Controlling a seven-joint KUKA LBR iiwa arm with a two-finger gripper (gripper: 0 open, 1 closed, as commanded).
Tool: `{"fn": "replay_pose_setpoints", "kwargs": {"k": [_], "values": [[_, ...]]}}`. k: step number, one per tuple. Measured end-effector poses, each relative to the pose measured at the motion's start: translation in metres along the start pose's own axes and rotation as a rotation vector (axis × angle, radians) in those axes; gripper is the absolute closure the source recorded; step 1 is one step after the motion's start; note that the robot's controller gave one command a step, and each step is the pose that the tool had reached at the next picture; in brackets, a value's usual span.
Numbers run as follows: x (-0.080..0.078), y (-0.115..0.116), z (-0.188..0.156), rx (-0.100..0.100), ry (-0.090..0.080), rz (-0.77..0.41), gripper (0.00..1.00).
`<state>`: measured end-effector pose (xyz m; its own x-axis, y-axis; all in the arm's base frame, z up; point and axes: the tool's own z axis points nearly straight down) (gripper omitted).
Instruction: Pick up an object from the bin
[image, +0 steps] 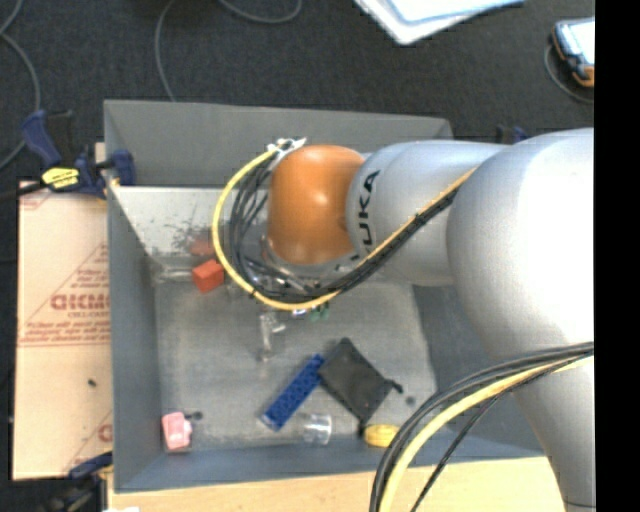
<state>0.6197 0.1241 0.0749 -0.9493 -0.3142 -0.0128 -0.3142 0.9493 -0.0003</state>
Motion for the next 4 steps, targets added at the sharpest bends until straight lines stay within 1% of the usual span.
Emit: {"fn": "replay_pose_setpoints", "kwargs": {"k": [1, 2, 3, 4], "values": [[0.025, -0.028, -0.001, -0.002, 0.001, 0.001, 0.0], [0.039, -0.07, 0.0, 0.0, 0.001, 0.133, 0.0], [0.087, -0.126, 0.0, 0.002, 0.001, 0.053, 0.0], [0.064, -0.177, 0.002, 0.002, -0.007, 0.203, 0.0]]}}
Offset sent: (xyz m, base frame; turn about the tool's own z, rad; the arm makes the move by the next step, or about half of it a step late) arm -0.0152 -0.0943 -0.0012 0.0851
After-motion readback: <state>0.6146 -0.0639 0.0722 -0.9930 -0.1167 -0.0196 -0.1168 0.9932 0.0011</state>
